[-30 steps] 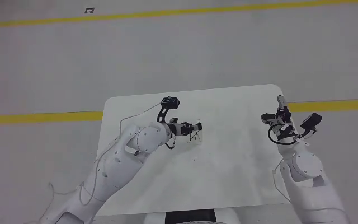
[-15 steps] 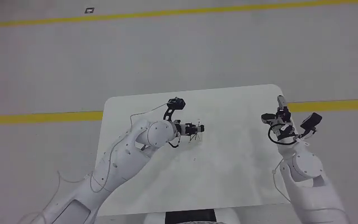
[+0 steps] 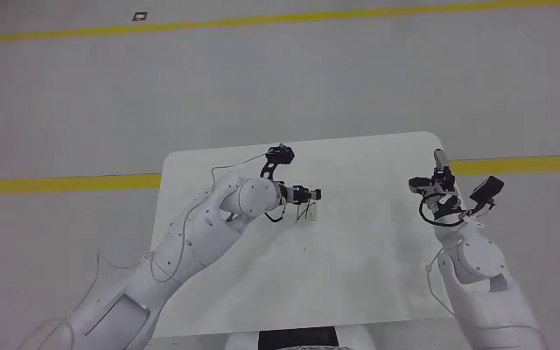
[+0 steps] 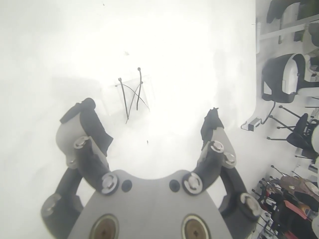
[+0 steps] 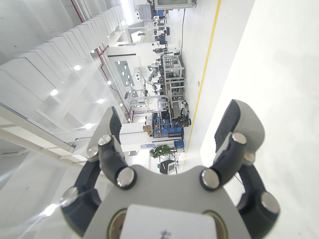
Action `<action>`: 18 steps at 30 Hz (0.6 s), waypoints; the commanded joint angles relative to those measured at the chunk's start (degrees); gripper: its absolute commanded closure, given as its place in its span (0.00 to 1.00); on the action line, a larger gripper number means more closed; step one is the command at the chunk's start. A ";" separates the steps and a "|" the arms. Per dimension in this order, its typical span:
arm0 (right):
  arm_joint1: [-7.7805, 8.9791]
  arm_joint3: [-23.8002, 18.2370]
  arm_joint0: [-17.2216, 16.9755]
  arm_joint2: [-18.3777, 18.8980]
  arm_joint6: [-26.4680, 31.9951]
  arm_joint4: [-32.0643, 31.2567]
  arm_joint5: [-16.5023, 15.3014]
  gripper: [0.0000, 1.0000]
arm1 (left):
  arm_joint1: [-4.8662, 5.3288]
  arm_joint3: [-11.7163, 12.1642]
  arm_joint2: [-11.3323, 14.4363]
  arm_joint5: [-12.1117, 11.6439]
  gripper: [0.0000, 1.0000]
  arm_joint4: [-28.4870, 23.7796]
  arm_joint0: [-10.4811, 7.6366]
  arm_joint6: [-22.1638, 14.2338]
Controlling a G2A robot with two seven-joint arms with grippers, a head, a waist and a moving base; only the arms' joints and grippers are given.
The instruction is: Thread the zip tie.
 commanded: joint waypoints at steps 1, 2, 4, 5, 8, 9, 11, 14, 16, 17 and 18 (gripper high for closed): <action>0.00 0.00 0.00 0.00 0.00 0.00 0.00 0.00 | -1.31 3.89 1.56 0.00 0.00 0.59 -1.90 -0.43; 0.00 0.00 0.00 0.00 0.00 0.00 0.00 0.00 | -2.02 5.69 2.31 0.00 0.00 0.88 -2.69 -0.79; 0.00 0.00 0.00 0.00 0.00 0.00 0.00 0.00 | -3.70 8.96 3.60 0.00 0.00 0.75 -3.95 -0.73; 0.00 0.00 0.00 0.00 0.00 0.00 0.00 0.00 | -4.39 10.18 4.09 0.00 0.00 0.51 -4.33 -0.86; 0.00 0.00 0.00 0.00 0.00 0.00 0.00 0.00 | -5.60 11.89 4.82 0.00 0.00 0.59 -4.94 -0.24; 0.00 0.00 0.00 0.00 0.00 0.00 0.00 0.00 | -5.60 11.89 4.82 0.00 0.00 0.59 -4.94 -0.24; 0.00 0.00 0.00 0.00 0.00 0.00 0.00 0.00 | -5.60 11.89 4.82 0.00 0.00 0.59 -4.94 -0.24; 0.00 0.00 0.00 0.00 0.00 0.00 0.00 0.00 | -5.60 11.89 4.82 0.00 0.00 0.59 -4.94 -0.24; 0.00 0.00 0.00 0.00 0.00 0.00 0.00 0.00 | -5.60 11.89 4.82 0.00 0.00 0.59 -4.94 -0.24; 0.00 0.00 0.00 0.00 0.00 0.00 0.00 0.00 | -5.60 11.89 4.82 0.00 0.00 0.59 -4.94 -0.24; 0.00 0.00 0.00 0.00 0.00 0.00 0.00 0.00 | -5.60 11.89 4.82 0.00 0.00 0.59 -4.94 -0.24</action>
